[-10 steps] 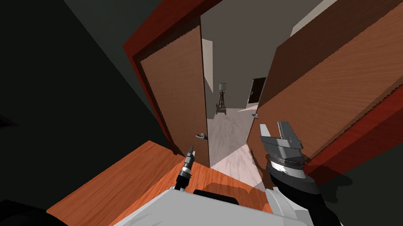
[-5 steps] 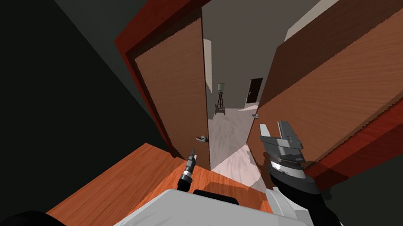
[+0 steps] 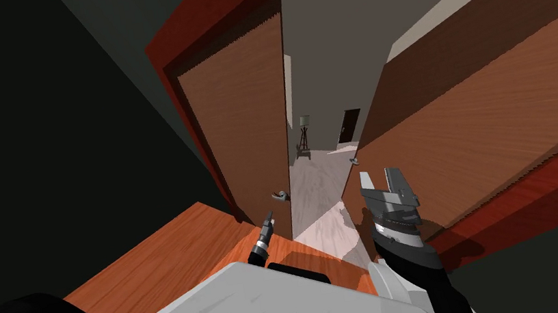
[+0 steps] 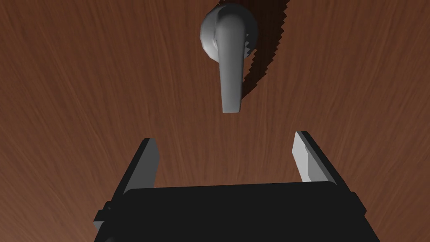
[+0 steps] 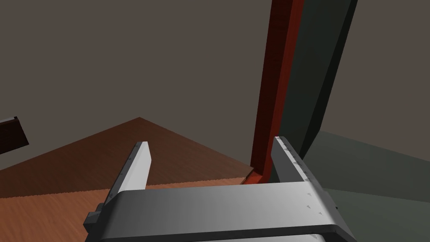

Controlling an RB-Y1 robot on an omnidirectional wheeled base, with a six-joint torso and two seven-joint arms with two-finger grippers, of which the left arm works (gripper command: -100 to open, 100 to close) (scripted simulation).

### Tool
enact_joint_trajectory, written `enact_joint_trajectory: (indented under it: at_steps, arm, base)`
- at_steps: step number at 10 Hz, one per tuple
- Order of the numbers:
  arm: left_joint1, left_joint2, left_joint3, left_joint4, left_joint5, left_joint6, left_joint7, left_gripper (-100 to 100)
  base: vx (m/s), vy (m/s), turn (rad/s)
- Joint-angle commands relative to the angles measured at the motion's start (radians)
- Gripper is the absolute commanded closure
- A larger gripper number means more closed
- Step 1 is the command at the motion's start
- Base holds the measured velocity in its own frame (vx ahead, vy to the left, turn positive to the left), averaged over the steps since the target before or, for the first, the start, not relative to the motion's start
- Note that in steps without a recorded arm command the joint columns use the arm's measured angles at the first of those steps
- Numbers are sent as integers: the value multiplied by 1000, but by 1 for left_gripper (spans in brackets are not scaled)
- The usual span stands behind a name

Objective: Push the door open

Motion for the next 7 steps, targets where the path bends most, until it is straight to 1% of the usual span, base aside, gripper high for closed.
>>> enact_joint_trajectory:
  at_steps: [1, 2, 4, 7]
  arm:
    - [0, 0, 0, 0, 0, 0, 0, -100]
    - [-6, 2, 3, 12, 1, -4, -2, -100]
    - [-12, 3, 7, 22, 3, -8, -3, -100]
    - [-25, -3, 16, 44, 6, -16, -6, -100]
  base:
    - [38, 32, -11]
    - [107, -34, -25]
    - [159, -26, -19]
    - [199, -33, -25]
